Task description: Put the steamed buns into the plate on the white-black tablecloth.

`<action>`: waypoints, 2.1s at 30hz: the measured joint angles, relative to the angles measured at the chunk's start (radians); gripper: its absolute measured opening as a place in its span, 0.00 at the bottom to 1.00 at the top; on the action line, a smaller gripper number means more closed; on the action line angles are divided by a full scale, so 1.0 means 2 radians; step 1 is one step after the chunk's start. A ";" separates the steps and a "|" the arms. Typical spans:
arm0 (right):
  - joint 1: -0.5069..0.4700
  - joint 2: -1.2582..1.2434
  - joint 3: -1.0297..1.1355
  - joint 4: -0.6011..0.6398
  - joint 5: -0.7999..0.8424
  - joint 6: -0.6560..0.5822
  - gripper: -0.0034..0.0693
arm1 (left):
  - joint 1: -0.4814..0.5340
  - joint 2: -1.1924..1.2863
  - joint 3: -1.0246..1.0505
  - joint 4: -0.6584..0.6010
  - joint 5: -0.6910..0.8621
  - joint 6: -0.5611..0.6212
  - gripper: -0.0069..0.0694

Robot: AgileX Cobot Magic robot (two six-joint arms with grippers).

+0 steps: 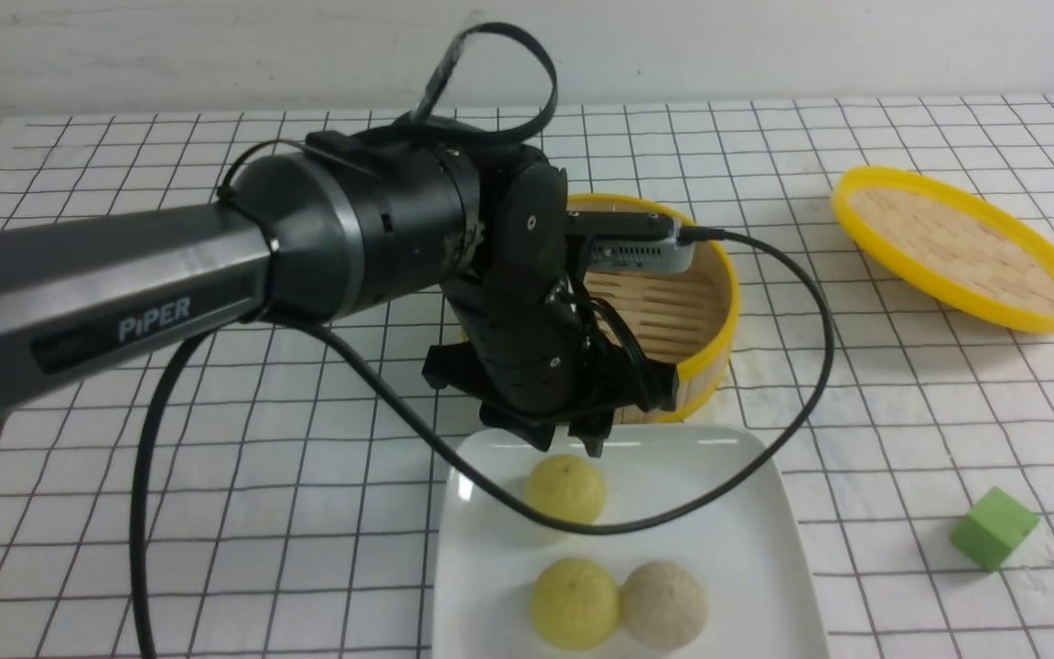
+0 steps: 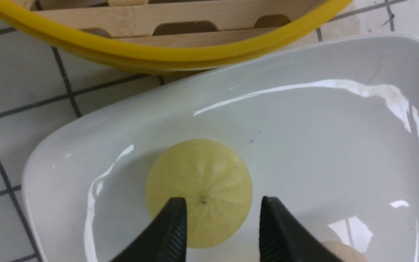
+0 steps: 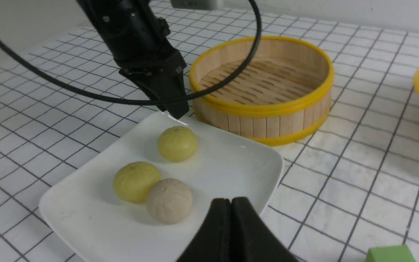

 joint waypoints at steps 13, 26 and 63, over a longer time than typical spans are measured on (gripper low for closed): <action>0.000 0.002 0.002 0.053 -0.008 -0.051 0.05 | 0.000 0.000 0.000 0.002 0.021 0.025 0.12; 0.000 0.002 0.003 0.053 -0.008 -0.051 0.06 | 0.000 0.000 0.000 0.029 0.020 0.036 0.10; -0.313 -0.049 0.173 0.022 -0.070 -0.051 0.11 | 0.000 -0.272 0.000 0.142 0.150 0.036 0.13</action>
